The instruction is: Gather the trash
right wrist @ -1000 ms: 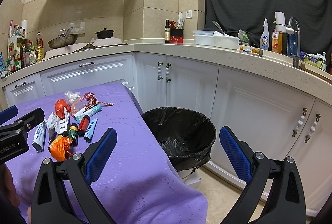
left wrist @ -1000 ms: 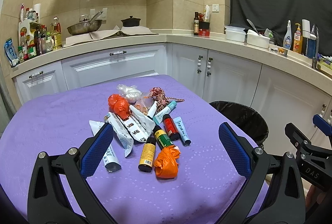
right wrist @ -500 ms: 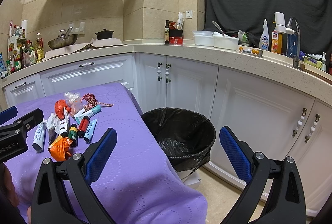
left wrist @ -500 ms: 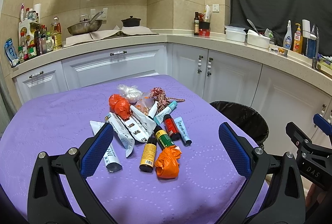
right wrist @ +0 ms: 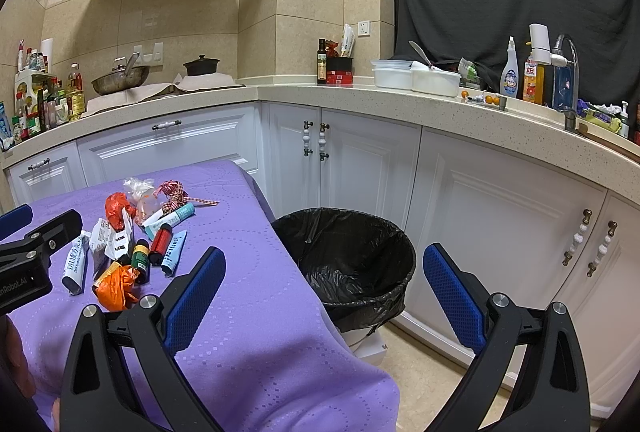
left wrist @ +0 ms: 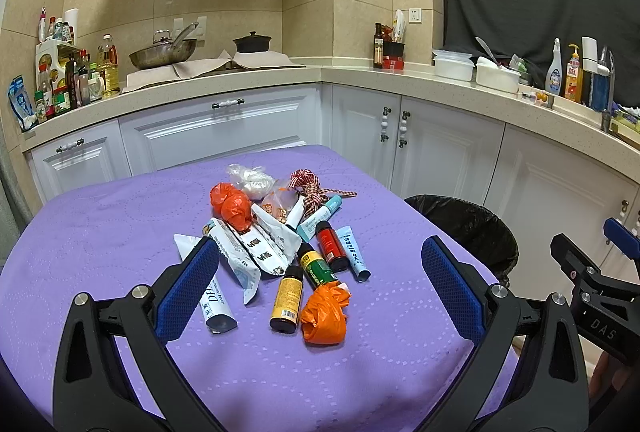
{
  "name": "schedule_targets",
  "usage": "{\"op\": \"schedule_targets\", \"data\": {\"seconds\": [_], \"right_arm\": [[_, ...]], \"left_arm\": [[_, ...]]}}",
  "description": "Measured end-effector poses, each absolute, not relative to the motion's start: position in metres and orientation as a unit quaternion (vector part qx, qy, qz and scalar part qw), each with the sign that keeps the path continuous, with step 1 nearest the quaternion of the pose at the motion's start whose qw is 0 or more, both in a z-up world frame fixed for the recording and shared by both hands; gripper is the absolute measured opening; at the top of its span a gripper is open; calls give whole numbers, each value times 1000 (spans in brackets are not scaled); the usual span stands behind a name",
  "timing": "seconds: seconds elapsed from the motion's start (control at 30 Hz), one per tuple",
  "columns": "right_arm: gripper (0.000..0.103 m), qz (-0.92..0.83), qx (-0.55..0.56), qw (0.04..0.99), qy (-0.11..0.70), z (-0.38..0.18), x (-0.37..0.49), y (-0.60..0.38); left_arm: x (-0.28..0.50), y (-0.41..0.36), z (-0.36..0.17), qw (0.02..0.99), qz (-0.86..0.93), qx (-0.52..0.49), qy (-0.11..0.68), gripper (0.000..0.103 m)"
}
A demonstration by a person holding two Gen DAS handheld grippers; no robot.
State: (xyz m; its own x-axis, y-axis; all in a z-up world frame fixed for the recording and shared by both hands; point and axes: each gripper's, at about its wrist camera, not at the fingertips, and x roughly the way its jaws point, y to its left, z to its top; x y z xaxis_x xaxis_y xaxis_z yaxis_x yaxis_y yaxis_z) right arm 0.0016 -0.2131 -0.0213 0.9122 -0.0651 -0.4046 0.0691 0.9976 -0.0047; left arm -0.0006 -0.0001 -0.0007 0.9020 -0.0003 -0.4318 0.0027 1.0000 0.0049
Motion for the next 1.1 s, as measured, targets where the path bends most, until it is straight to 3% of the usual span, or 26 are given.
{"op": "schedule_targets", "data": {"seconds": [1.1], "right_arm": [[96, -34, 5, 978, 207, -21, 1, -215]], "left_arm": [[-1, 1, -2, 974, -2, 3, 226, 99]]}}
